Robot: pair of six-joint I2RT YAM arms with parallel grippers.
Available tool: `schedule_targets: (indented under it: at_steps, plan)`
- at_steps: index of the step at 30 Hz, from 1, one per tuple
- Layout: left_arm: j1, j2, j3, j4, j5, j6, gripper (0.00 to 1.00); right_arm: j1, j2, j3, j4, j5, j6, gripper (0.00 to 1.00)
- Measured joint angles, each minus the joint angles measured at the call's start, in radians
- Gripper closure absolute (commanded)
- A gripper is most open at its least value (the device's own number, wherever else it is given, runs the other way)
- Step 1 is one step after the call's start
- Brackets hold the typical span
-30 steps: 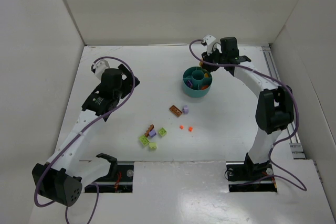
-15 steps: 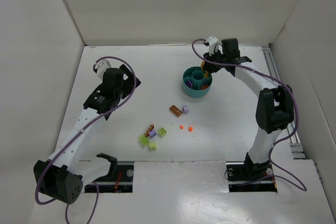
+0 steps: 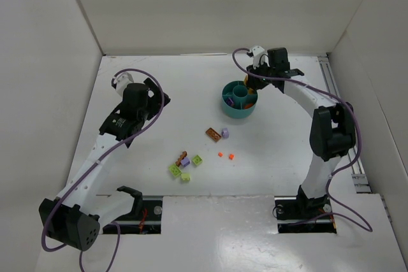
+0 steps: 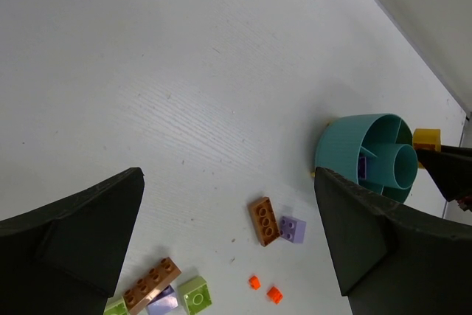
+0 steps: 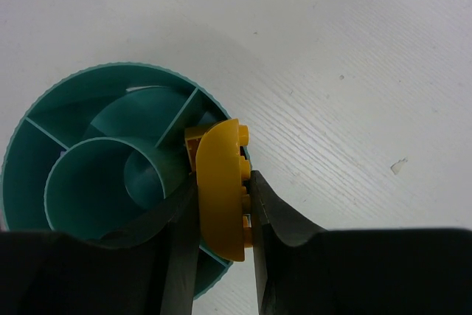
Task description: Sort the legos into containers by color
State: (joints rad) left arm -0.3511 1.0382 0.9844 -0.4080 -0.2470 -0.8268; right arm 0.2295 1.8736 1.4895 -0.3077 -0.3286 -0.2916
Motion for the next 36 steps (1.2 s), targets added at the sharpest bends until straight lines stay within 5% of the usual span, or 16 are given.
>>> schedule_targets:
  at_steps: [27,36]
  plan:
    - [0.000,0.006,0.000,0.000,-0.005,0.016,0.00,0.016,0.014,0.000,-0.026,0.015,0.008,0.50]
    - [0.000,0.021,0.000,0.001,-0.003,0.024,0.00,0.020,0.012,0.000,-0.026,0.018,0.008,0.55]
